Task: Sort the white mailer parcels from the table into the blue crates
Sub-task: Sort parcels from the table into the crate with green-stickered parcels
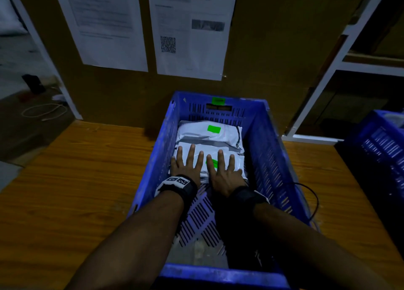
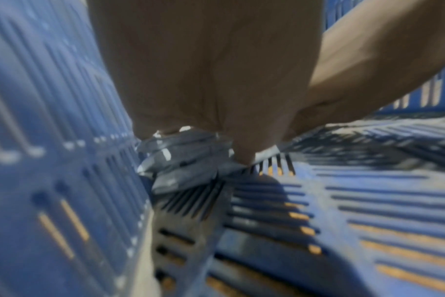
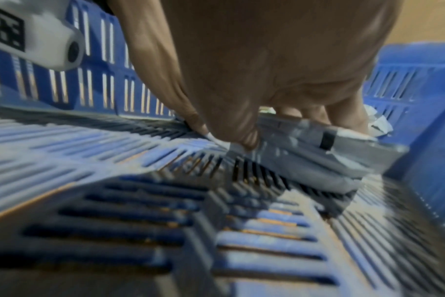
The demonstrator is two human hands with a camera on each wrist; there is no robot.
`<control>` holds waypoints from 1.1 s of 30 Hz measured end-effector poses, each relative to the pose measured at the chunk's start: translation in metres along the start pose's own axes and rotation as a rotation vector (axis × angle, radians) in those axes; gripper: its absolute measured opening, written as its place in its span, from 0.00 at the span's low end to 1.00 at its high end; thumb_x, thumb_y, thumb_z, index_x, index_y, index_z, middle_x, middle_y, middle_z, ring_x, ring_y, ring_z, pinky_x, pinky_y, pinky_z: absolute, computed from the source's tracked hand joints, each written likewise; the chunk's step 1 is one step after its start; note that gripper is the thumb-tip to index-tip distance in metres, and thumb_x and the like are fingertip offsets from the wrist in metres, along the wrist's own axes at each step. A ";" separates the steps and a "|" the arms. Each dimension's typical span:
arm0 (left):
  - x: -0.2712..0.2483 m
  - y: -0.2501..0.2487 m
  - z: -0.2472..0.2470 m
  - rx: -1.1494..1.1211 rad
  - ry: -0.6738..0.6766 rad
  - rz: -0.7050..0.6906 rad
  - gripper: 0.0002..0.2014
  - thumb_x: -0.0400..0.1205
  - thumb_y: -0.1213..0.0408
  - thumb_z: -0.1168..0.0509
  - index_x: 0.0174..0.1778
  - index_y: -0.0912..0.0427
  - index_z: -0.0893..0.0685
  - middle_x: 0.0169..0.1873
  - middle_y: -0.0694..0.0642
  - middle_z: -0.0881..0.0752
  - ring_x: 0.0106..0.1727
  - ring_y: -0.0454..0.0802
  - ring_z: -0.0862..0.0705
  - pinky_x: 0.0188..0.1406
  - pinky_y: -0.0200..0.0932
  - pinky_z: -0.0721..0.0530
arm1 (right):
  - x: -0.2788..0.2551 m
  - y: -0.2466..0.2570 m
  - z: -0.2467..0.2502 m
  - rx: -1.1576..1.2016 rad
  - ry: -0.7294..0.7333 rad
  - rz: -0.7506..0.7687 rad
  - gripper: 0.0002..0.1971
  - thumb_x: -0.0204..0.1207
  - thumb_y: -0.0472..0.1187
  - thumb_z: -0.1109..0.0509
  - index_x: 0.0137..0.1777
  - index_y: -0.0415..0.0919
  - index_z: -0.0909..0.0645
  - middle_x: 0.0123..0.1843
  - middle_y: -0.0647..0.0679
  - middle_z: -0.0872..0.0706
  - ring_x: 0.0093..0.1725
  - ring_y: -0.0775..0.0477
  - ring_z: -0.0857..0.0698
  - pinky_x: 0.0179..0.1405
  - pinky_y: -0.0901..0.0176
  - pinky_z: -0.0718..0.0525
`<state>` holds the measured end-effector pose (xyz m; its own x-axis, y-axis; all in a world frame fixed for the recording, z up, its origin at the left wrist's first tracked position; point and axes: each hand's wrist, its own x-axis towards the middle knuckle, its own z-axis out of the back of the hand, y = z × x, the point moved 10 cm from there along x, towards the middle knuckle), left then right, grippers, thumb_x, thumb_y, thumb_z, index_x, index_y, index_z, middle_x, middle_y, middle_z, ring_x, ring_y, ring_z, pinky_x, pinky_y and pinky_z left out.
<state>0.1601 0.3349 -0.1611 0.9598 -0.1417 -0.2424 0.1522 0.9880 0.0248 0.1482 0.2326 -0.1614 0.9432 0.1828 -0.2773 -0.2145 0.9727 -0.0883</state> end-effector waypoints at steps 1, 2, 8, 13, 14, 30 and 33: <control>0.000 0.000 0.000 0.007 0.000 -0.004 0.40 0.88 0.56 0.45 0.86 0.48 0.69 0.84 0.57 0.74 0.83 0.70 0.72 0.82 0.70 0.59 | 0.001 0.000 -0.001 0.004 -0.004 -0.002 0.41 0.86 0.56 0.44 0.86 0.46 0.67 0.85 0.34 0.71 0.82 0.17 0.63 0.71 0.18 0.38; 0.000 -0.001 0.001 0.017 -0.001 -0.007 0.41 0.88 0.57 0.44 0.86 0.48 0.69 0.84 0.57 0.74 0.83 0.70 0.72 0.82 0.70 0.59 | 0.001 0.000 -0.003 0.011 -0.009 -0.005 0.41 0.85 0.57 0.44 0.86 0.46 0.67 0.85 0.34 0.71 0.82 0.18 0.64 0.72 0.19 0.40; 0.002 -0.001 -0.001 0.047 0.018 0.003 0.41 0.88 0.57 0.45 0.86 0.49 0.70 0.83 0.57 0.75 0.83 0.71 0.72 0.82 0.70 0.58 | 0.001 -0.002 -0.006 0.031 0.004 -0.026 0.37 0.87 0.55 0.49 0.86 0.50 0.69 0.85 0.39 0.74 0.83 0.26 0.68 0.75 0.17 0.57; 0.003 -0.001 -0.004 0.044 0.069 0.016 0.40 0.88 0.54 0.45 0.86 0.49 0.69 0.84 0.59 0.74 0.84 0.72 0.70 0.82 0.71 0.57 | -0.003 -0.002 -0.006 0.054 0.021 -0.029 0.38 0.86 0.58 0.48 0.86 0.52 0.69 0.85 0.41 0.75 0.84 0.28 0.67 0.74 0.17 0.54; 0.003 0.000 -0.005 0.041 0.079 0.017 0.41 0.88 0.54 0.44 0.86 0.49 0.69 0.84 0.59 0.74 0.84 0.72 0.69 0.82 0.71 0.57 | -0.003 -0.003 -0.007 0.056 0.023 -0.029 0.38 0.85 0.60 0.49 0.86 0.53 0.69 0.85 0.42 0.75 0.84 0.28 0.67 0.74 0.17 0.54; 0.011 -0.003 0.053 -0.115 0.026 0.099 0.41 0.88 0.43 0.49 0.87 0.60 0.63 0.85 0.63 0.69 0.84 0.71 0.70 0.79 0.75 0.63 | 0.004 -0.008 0.070 0.065 -0.177 -0.049 0.33 0.87 0.52 0.52 0.87 0.44 0.59 0.88 0.39 0.63 0.85 0.30 0.64 0.75 0.16 0.58; 0.025 -0.001 0.068 -0.128 -0.005 0.074 0.41 0.88 0.44 0.47 0.87 0.59 0.63 0.86 0.61 0.68 0.85 0.70 0.68 0.80 0.73 0.60 | 0.021 -0.026 0.086 0.125 -0.152 -0.067 0.35 0.85 0.50 0.48 0.87 0.45 0.59 0.88 0.43 0.63 0.85 0.32 0.65 0.76 0.18 0.61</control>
<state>0.2001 0.3266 -0.1010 0.9685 -0.0682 -0.2394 0.0499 0.9954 -0.0814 0.1953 0.2239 -0.0826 0.9838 0.1274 -0.1263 -0.1259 0.9918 0.0200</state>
